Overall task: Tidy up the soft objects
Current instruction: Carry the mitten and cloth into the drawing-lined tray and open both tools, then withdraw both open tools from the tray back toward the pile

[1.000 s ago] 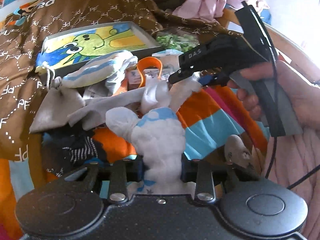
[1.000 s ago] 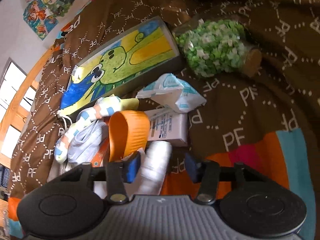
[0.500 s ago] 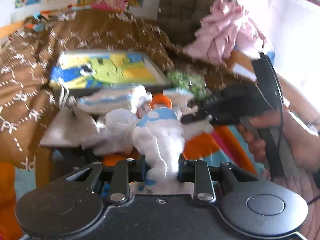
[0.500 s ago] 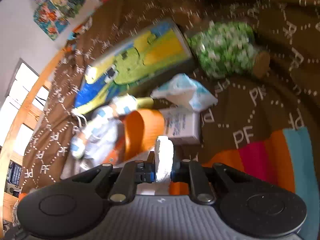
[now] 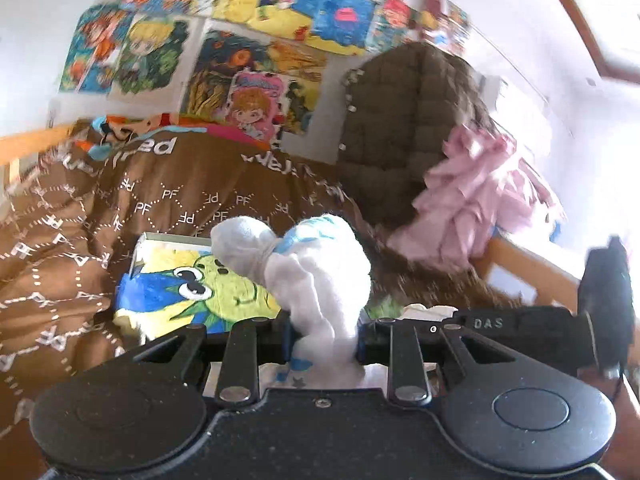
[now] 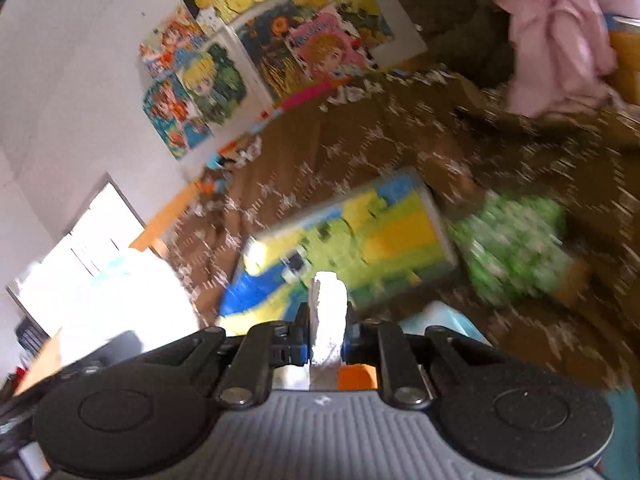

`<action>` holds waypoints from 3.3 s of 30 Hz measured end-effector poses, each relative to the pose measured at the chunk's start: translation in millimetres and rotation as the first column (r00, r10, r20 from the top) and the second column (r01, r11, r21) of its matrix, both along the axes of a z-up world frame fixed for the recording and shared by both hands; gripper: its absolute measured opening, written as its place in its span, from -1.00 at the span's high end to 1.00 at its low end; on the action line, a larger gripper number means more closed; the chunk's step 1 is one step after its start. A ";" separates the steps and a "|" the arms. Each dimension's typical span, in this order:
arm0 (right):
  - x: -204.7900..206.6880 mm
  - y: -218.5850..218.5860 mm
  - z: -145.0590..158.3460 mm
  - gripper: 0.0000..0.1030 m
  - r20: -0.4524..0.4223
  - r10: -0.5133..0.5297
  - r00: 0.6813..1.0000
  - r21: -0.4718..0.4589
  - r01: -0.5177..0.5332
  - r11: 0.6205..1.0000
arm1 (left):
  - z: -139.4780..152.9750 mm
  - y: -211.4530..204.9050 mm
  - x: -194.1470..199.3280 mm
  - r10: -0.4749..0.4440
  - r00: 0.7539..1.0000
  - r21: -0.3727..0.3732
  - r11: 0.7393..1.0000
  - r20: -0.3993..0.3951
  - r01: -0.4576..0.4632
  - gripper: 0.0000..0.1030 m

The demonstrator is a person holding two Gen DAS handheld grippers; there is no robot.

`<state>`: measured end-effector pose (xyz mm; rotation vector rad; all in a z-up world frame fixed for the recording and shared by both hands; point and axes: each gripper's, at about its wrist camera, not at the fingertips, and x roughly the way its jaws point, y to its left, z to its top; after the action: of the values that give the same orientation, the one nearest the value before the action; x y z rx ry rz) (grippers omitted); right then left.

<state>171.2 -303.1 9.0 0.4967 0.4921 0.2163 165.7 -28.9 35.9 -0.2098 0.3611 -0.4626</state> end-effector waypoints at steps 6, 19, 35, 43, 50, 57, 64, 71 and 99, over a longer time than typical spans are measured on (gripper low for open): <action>86.2 19.0 -4.1 0.70 0.065 0.052 0.997 0.061 -0.056 0.997 | -11.6 21.2 92.0 0.129 0.991 -0.088 0.987 -0.045 -0.133 0.43; 188.0 60.9 -63.5 0.70 -0.062 0.142 0.988 0.071 -0.138 0.988 | -97.6 76.9 208.3 0.245 0.932 -0.172 0.940 -0.267 -0.296 0.43; 200.0 65.2 -83.1 0.56 -0.174 0.057 0.983 0.001 -0.058 0.998 | -132.7 71.9 229.3 0.283 0.902 -0.093 0.940 -0.326 -0.328 0.39; 197.4 62.1 -74.9 -0.06 -0.199 0.015 0.980 -0.084 -0.032 0.996 | -120.6 66.3 223.2 0.336 0.886 -0.002 0.935 -0.319 -0.355 -0.18; 182.4 41.0 -58.2 -0.45 -0.187 -0.021 0.982 -0.065 0.009 0.998 | -90.3 67.9 203.8 0.379 0.880 0.007 0.919 -0.287 -0.394 -0.49; 142.8 26.8 -18.1 -0.84 -0.066 -0.036 0.997 -0.094 0.030 0.995 | -40.5 60.4 151.1 0.402 0.909 0.039 0.915 -0.111 -0.401 -0.86; 82.0 35.7 22.3 -1.00 0.121 -0.013 0.993 -0.214 0.039 0.976 | -1.2 51.0 91.2 0.423 0.906 0.050 0.905 0.005 -0.423 -0.98; 16.2 42.4 40.5 -1.00 0.271 -0.007 0.963 -0.279 0.086 0.956 | 11.1 44.8 24.9 0.452 0.890 0.039 0.890 0.059 -0.454 -0.98; -136.9 57.0 7.5 -1.00 0.315 -0.033 0.948 -0.345 0.147 0.927 | -11.9 47.1 -140.5 0.506 0.862 0.089 0.858 0.016 -0.506 -0.99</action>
<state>34.2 -246.1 16.5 0.1150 0.1967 0.1039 25.2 18.3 24.0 -0.2100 0.3184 0.0781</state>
